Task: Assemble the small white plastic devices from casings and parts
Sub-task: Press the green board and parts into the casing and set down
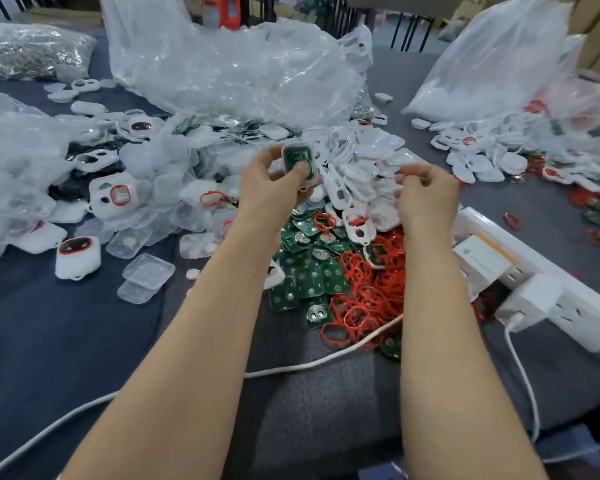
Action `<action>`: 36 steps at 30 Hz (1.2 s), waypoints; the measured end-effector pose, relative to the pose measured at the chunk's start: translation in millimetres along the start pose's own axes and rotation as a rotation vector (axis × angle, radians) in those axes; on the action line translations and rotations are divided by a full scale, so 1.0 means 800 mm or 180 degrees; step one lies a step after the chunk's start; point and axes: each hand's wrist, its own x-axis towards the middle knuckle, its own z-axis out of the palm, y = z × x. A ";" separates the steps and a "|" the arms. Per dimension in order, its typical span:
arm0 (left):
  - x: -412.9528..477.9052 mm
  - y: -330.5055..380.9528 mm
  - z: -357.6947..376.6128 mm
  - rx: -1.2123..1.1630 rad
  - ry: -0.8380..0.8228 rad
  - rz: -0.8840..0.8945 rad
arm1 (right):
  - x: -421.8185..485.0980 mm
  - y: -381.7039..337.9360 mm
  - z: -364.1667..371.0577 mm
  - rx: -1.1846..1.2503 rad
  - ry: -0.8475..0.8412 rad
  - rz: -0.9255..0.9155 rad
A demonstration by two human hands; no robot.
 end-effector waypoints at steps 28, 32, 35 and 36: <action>0.103 0.018 0.097 -0.0659 0.0116 -0.0432 | 0.104 -0.006 0.084 -0.1768 -0.1221 -0.0185; 0.083 0.029 0.057 -0.0732 0.0277 -0.0430 | 0.089 -0.019 0.080 -0.1622 -0.0986 -0.0096; 0.065 0.034 0.032 -0.0749 0.0292 -0.0466 | 0.075 -0.023 0.078 -0.1839 -0.1024 -0.0301; 0.058 0.033 0.023 -0.0773 0.0300 -0.0474 | 0.069 -0.024 0.078 -0.1911 -0.1040 -0.0361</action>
